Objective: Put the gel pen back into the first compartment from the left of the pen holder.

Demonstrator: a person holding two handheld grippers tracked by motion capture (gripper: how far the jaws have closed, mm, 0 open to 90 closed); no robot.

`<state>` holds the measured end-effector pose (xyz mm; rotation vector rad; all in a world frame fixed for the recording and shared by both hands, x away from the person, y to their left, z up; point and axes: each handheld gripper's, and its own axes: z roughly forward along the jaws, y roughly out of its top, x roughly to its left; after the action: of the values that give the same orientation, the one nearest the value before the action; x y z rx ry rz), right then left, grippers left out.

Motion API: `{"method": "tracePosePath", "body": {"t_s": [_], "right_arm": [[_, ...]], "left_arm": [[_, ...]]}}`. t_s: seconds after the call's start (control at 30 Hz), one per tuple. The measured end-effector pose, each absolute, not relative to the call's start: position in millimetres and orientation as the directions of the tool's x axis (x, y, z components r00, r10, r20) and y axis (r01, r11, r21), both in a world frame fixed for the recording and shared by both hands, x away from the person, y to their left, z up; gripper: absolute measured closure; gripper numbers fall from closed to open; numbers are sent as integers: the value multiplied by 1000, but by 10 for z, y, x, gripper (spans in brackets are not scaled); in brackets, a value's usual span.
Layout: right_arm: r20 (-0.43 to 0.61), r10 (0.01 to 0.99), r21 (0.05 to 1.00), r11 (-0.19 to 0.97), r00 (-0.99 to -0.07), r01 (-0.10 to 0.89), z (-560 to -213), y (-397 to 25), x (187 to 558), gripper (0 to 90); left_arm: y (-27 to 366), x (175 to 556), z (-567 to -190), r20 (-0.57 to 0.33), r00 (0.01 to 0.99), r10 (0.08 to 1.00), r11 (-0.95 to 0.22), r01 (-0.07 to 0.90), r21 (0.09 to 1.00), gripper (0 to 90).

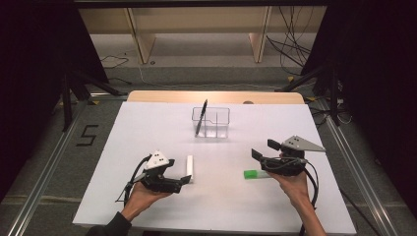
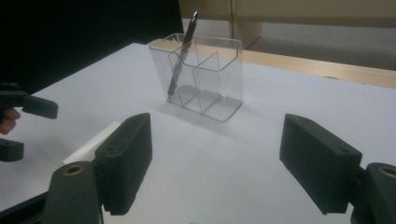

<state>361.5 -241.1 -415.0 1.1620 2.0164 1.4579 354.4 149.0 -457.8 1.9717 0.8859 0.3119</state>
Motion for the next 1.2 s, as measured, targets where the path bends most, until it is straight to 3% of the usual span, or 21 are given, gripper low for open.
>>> {"method": "tracePosePath", "body": {"t_s": [1.2], "right_arm": [[190,820,906,65,-540,418,-4491,-2729,3053,238]], "left_arm": [[448,3991,-4365,-66,864,499,-576,388,720,140]]}}
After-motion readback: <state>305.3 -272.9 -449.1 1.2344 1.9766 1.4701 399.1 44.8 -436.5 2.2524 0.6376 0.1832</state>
